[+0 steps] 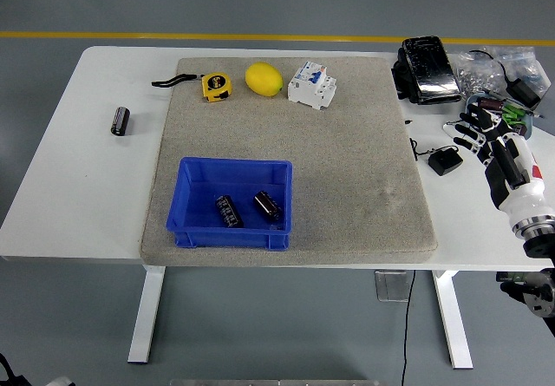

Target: Pick up the battery,place it into the box

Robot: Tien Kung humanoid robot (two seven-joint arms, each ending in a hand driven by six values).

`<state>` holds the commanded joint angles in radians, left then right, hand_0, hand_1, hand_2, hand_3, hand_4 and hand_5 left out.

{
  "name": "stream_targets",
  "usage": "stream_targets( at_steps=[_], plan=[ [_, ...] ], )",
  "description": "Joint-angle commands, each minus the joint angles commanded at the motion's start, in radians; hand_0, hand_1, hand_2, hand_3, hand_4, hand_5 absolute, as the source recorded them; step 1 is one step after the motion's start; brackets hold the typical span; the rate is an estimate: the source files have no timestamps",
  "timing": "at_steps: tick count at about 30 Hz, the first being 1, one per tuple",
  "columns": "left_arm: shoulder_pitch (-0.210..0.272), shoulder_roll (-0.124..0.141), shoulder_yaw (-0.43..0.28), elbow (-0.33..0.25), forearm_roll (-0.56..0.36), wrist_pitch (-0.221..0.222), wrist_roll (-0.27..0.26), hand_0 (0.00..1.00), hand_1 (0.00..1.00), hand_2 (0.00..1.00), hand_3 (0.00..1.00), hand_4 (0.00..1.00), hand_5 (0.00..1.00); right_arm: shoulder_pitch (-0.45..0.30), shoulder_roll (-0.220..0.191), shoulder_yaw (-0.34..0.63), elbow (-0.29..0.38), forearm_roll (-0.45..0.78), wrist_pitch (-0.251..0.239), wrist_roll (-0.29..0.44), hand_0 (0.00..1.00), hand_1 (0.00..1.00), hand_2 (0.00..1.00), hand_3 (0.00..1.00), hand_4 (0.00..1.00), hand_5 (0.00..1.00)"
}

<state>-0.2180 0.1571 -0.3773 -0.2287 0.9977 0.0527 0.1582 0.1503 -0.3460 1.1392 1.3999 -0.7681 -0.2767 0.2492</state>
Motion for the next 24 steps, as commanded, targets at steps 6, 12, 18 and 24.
stream_targets(
  at_steps=[6, 12, 18, 24],
  plan=[
    [-0.003, -0.002, 0.015, 0.002, -0.029, 0.003, -0.004, 0.74, 0.716, 0.752, 0.619, 0.637, 0.537, 0.01, 0.003, -0.015, -0.006, 0.012, -0.008, 0.002, 0.784, 0.771, 0.789, 0.802, 0.998, 0.79],
    [-0.009, -0.002, 0.034, 0.002, -0.06, 0.006, -0.011, 0.739, 0.714, 0.752, 0.617, 0.637, 0.538, 0.019, 0.001, -0.031, -0.005, 0.016, -0.006, 0.001, 0.783, 0.771, 0.788, 0.801, 0.998, 0.796],
    [-0.015, -0.003, 0.039, 0.003, -0.069, 0.011, -0.014, 0.74, 0.712, 0.752, 0.618, 0.636, 0.534, 0.027, -0.004, -0.031, 0.001, 0.017, -0.004, -0.001, 0.779, 0.77, 0.789, 0.8, 0.998, 0.8],
    [-0.013, -0.002, 0.037, 0.005, -0.071, 0.013, -0.015, 0.739, 0.714, 0.752, 0.617, 0.636, 0.535, 0.03, -0.005, -0.035, 0.001, 0.027, -0.007, 0.0, 0.781, 0.771, 0.789, 0.799, 0.998, 0.803]
  ],
)
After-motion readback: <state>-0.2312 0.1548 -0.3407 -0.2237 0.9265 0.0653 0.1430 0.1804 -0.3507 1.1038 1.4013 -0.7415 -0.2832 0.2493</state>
